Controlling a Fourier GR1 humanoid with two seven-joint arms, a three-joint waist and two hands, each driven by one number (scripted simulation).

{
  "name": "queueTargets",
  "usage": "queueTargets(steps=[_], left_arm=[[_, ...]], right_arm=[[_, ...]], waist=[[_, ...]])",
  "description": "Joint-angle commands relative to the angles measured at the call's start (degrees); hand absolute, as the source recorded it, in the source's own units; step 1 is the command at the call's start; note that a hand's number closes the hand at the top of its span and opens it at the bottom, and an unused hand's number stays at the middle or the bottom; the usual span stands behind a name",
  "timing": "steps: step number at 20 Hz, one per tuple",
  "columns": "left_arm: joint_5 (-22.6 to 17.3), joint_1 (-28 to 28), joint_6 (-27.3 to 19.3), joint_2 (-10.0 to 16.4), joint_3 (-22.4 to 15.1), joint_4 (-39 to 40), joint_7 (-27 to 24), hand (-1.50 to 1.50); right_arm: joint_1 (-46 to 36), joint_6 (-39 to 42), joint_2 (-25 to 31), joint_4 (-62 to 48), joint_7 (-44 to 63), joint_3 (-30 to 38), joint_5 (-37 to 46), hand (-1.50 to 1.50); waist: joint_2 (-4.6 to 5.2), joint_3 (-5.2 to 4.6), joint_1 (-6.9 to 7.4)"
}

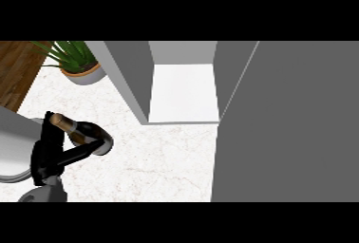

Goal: Pick up the wine, place it into the cabinet and close the cabinet

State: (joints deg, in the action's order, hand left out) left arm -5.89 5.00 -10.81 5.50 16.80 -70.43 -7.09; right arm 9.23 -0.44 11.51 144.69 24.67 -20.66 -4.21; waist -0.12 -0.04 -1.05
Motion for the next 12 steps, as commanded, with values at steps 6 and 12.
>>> queueTargets(steps=[6,12], left_arm=[[-1.83,0.78,3.85,-0.66,1.08,9.60,-8.17,-1.50],[-5.42,4.73,3.99,-1.24,4.65,15.56,-12.12,-1.50]], right_arm=[[2.82,-1.09,0.67,14.72,6.98,-0.88,-2.98,-1.50],[2.72,-1.20,0.61,14.41,6.44,-0.47,-3.32,-1.50]], waist=[[-0.03,-0.04,0.03],[0.00,-0.04,-0.01]])
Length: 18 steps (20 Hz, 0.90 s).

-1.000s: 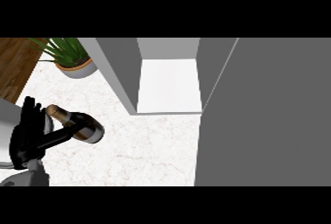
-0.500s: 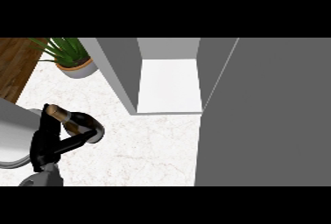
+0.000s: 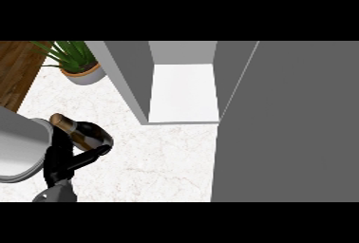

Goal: Pick up the wine, place it into the cabinet and close the cabinet

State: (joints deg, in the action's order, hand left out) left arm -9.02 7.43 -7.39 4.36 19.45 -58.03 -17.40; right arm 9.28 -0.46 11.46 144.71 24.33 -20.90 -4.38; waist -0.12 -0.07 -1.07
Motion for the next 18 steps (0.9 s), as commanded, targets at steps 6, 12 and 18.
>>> queueTargets(steps=[6,12,18], left_arm=[[-5.89,3.72,2.81,-3.08,3.99,8.71,-7.43,-1.50],[-9.91,7.20,4.57,-2.89,6.35,11.40,-8.92,-1.50],[-10.69,10.12,6.96,-1.58,6.48,17.11,-10.55,-1.50]], right_arm=[[0.77,-1.72,0.65,13.85,7.03,0.70,-3.45,-1.50],[3.61,-1.02,1.40,13.27,5.91,0.91,-3.81,-1.50],[1.00,0.29,2.49,13.56,7.13,4.26,-6.10,-1.50]], waist=[[0.02,-0.04,0.02],[0.01,0.02,0.13],[0.11,0.02,-0.04]])
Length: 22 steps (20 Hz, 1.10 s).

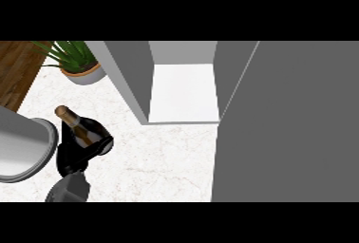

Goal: Pick up the wine, place it into the cabinet and close the cabinet

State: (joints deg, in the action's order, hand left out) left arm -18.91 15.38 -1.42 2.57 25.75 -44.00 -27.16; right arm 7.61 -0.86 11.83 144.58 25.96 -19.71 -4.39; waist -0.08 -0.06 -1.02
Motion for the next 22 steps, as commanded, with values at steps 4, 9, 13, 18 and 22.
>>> queueTargets(steps=[4,9,13,18,22], left_arm=[[0.31,3.82,-1.63,-1.05,-0.58,4.88,-4.61,-1.50],[-0.39,5.31,-1.20,-0.38,-0.70,5.40,-3.93,1.50],[1.78,5.55,-3.36,-0.35,-2.02,6.32,-7.65,1.50],[3.20,-1.47,6.13,-0.86,-6.48,3.04,-9.85,1.50],[4.53,-9.31,16.28,0.61,-11.12,-4.13,-12.26,1.50]], right_arm=[[2.29,-0.39,0.31,11.63,4.82,-0.42,-2.34,-1.50],[0.37,-2.59,-0.76,14.03,8.99,-0.99,-2.37,-1.50],[0.18,-0.31,-0.20,12.03,5.82,1.32,-4.80,-1.50],[3.32,-0.28,-0.22,12.97,5.44,-0.56,-3.07,-1.50],[0.62,-0.01,0.46,9.78,4.88,3.06,-4.89,-1.50]], waist=[[0.05,0.01,0.03],[-0.03,-0.03,-0.05],[0.02,0.03,0.03],[-0.42,0.08,0.06],[-0.46,0.15,1.19]])
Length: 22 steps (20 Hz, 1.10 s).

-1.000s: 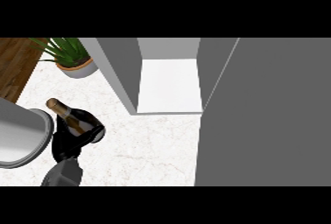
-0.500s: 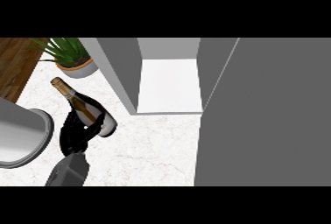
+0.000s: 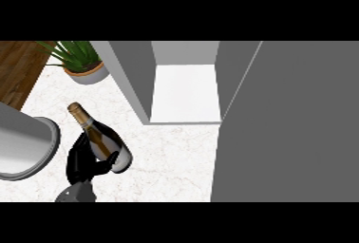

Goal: Pick up the wine, place it into the cabinet and close the cabinet

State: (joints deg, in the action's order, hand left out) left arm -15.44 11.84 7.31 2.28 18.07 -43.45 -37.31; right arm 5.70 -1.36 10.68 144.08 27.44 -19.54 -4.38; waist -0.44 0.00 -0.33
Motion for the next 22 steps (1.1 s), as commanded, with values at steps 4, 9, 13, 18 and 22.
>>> queueTargets(steps=[4,9,13,18,22], left_arm=[[1.07,-9.04,5.54,-2.20,-7.29,-12.95,-3.76,1.50],[-1.02,-15.05,8.03,-2.23,-11.96,-24.42,1.61,1.50],[-2.85,-16.29,1.20,-2.26,-20.58,-32.32,5.86,1.50],[-2.82,-15.84,-4.05,-2.27,-22.38,-45.77,17.35,1.50],[-1.40,-13.77,-15.94,-2.28,-30.88,-51.54,21.28,1.50]], right_arm=[[3.19,0.60,0.81,10.22,2.88,1.99,-4.71,-1.50],[6.20,1.59,1.24,11.65,2.11,1.68,-5.16,-1.50],[4.07,1.04,0.30,9.82,2.10,2.08,-4.26,-1.50],[5.40,2.37,1.74,12.65,3.60,3.91,-6.32,-1.50],[5.44,1.75,-0.37,10.67,1.50,1.47,-3.86,-1.50]], waist=[[0.03,0.07,0.33],[-0.10,0.12,0.28],[0.04,0.07,0.21],[-0.04,0.10,-0.09],[0.03,0.05,-0.28]])
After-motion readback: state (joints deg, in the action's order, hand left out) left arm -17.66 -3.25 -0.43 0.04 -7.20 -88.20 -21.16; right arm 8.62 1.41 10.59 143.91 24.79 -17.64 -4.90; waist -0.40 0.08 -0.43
